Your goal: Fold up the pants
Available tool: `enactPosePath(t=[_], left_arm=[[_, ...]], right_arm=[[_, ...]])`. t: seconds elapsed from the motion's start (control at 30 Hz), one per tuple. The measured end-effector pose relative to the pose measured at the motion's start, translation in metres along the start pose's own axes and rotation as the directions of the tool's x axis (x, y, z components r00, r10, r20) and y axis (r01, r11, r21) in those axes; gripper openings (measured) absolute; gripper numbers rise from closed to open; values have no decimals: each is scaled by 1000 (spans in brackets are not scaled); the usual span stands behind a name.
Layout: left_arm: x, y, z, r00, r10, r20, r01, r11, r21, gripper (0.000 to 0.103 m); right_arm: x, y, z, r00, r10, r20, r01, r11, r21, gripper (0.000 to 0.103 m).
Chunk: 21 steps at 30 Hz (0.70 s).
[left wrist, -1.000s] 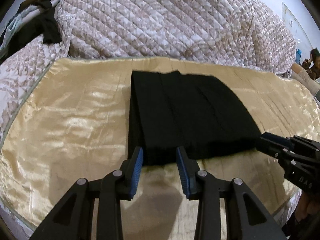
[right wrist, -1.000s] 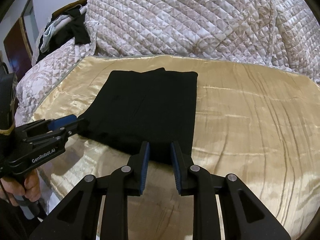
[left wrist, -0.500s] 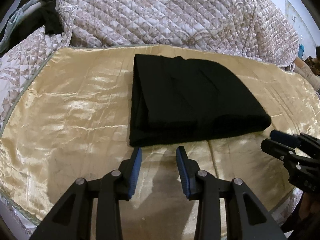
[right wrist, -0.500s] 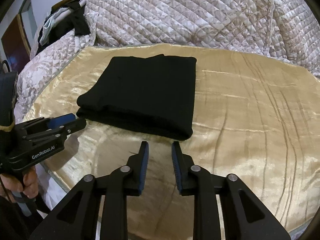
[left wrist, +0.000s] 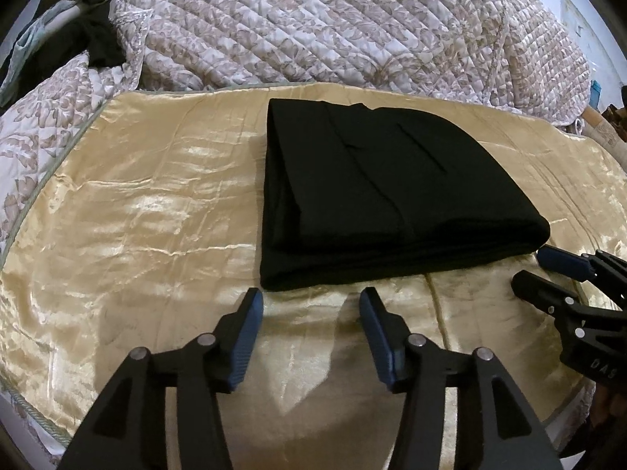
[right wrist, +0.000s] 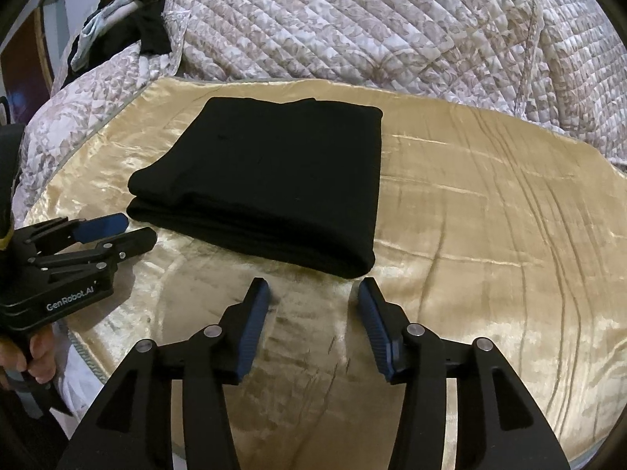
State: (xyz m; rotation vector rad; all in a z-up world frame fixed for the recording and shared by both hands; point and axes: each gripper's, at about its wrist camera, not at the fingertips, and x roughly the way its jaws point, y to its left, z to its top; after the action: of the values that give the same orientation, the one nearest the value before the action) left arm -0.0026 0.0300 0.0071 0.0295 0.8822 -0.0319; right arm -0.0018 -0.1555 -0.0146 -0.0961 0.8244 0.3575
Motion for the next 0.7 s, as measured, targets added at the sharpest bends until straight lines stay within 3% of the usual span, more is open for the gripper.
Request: enactPosePath(t=[0.47, 0.7], left_arm=[[2, 4, 0, 1000, 15, 1, -15, 1000, 7, 68], [3, 4, 0, 1000, 16, 0, -16, 1000, 7, 69]], right_arm=[[2, -1, 0, 1000, -9, 6, 9, 1000, -9, 56], [2, -3, 2, 1000, -8, 7, 8, 1000, -13, 56]])
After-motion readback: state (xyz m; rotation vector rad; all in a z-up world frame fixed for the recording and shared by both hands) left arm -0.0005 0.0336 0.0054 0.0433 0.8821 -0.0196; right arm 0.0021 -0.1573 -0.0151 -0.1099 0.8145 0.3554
